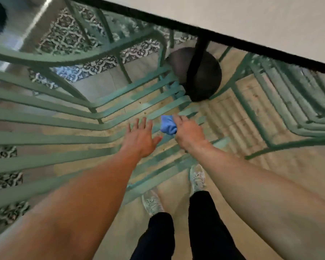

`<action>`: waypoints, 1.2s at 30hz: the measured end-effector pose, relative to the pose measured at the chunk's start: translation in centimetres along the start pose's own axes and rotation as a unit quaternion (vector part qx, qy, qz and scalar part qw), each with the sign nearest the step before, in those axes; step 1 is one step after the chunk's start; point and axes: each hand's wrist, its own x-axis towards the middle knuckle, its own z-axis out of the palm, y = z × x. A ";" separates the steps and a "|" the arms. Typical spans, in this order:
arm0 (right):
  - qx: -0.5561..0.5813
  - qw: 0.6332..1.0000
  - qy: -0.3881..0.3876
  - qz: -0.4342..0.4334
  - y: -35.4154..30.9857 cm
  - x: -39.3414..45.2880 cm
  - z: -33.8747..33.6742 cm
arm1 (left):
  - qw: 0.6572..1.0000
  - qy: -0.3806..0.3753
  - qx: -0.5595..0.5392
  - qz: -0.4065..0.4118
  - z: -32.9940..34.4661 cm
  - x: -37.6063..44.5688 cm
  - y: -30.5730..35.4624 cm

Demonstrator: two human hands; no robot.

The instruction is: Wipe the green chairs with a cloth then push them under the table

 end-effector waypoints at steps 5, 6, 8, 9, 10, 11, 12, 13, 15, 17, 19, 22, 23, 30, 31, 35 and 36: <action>-0.016 0.986 0.113 0.119 4.7 -9.3 -8.5 | 0.993 0.037 0.023 0.111 -7.0 -2.0 10.5; -0.011 0.982 0.116 0.148 6.2 -11.5 -9.6 | 0.989 0.038 0.033 0.137 -8.0 -2.7 13.0; 0.006 0.972 0.125 0.200 9.9 -16.1 -11.0 | 0.979 0.040 0.060 0.191 -9.4 -4.5 18.3; 0.017 0.965 0.129 0.226 11.8 -18.4 -11.2 | 0.973 0.040 0.075 0.216 -9.8 -5.4 20.9; 0.031 0.958 0.127 0.253 13.7 -20.8 -11.4 | 0.966 0.039 0.089 0.239 -9.9 -6.4 23.6; 0.048 0.950 0.124 0.282 15.8 -23.4 -11.4 | 0.959 0.032 0.103 0.262 -9.8 -7.4 26.3; 0.061 0.941 0.122 0.310 17.8 -25.8 -11.1 | 0.951 0.022 0.117 0.284 -9.5 -8.5 29.0; 0.069 0.931 0.121 0.338 19.9 -28.3 -10.7 | 0.944 0.013 0.129 0.303 -9.1 -9.6 31.6; 0.086 0.911 0.111 0.387 23.9 -33.3 -9.9 | 0.930 -0.010 0.147 0.336 -7.8 -11.8 36.9; 0.103 0.893 0.103 0.427 27.9 -38.4 -9.0 | 0.916 -0.027 0.164 0.366 -6.0 -14.3 42.2; 0.115 0.880 0.093 0.452 31.6 -43.2 -8.3 | 0.902 -0.044 0.181 0.389 -3.9 -16.9 47.5; 0.136 0.866 0.063 0.477 36.7 -49.4 -7.8 | 0.886 -0.058 0.200 0.415 -1.3 -20.0 54.8; 0.144 0.862 0.054 0.484 38.2 -51.0 -7.7 | 0.882 -0.059 0.200 0.423 -0.7 -20.8 57.1; 0.192 0.833 0.040 0.518 48.0 -58.1 -9.2 | 0.864 -0.061 0.209 0.455 1.5 -22.3 70.2; 0.193 0.832 0.044 0.519 49.3 -58.4 -9.6 | 0.860 -0.055 0.211 0.461 1.7 -22.1 71.7; 0.208 0.829 0.044 0.518 54.9 -58.3 -11.6 | 0.849 -0.046 0.241 0.468 2.7 -20.2 77.1; 0.213 0.828 0.043 0.517 56.5 -58.0 -12.1 | 0.848 -0.048 0.247 0.467 3.0 -19.4 78.5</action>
